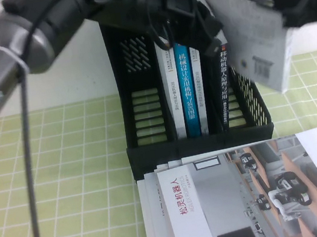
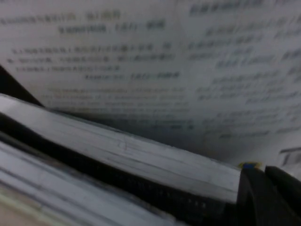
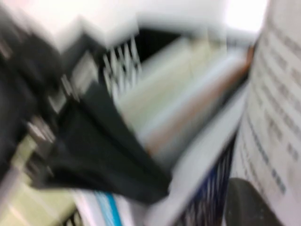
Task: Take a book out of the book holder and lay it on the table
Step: Pick up the right side book from the book shelf, then place the picked book on the book
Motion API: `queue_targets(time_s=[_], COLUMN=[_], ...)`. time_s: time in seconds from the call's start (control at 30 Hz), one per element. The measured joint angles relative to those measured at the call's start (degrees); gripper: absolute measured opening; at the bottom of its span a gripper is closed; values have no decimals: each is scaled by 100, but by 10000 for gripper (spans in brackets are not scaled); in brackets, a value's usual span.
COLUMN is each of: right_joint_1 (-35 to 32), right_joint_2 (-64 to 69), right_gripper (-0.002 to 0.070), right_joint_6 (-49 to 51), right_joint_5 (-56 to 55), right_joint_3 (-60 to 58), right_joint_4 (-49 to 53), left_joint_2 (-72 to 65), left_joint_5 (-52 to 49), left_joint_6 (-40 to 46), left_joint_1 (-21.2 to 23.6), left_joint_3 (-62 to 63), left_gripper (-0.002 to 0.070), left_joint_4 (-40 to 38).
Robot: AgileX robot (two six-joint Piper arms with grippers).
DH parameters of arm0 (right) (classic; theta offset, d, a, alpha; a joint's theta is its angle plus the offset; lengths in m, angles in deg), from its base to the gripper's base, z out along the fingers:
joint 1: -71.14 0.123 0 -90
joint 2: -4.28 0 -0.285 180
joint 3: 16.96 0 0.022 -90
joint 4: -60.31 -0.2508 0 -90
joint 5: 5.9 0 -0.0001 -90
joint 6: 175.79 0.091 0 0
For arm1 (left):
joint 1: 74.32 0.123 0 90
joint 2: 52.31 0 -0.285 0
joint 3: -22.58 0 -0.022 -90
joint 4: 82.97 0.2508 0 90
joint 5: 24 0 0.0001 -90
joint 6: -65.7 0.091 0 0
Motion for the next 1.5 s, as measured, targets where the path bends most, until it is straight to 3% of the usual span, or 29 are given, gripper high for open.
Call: queue_targets(time_s=[0.17,0.33,0.5,0.67,0.83,1.03,1.17,1.5], right_joint_1=[0,0,0,320,1205,2524,3451,5586], right_joint_2=[-1066,-1914,-2454,-2608,-2608,-2558,-2385,-792], right_gripper=[120,120,120,119,119,119,119,119], right_joint_6=[813,1271,1463,1965,3178,5236,6589,9117], right_joint_5=[225,1329,2915,3662,3377,2370,2311,2938], right_joint_3=[0,0,0,0,0,0,0,0], right_joint_4=[519,1183,1646,3258,5366,8506,10377,14308], left_joint_2=[758,1618,2546,3726,5094,6497,7149,7800], left_joint_5=[-435,-1349,-2069,-2164,-1956,-1574,-1187,-681], left_joint_6=[-297,-691,-1045,-1189,-1458,-1566,-1754,-2038], left_joint_1=[22,174,833,1585,1922,1922,1922,1922], left_joint_3=[-22,-22,-152,-982,-2642,-4795,-6041,-6791], left_gripper=[-4,-4,-3,-3,-3,-3,-3,-3], left_joint_4=[246,365,126,-136,-149,-515,-643,-738])
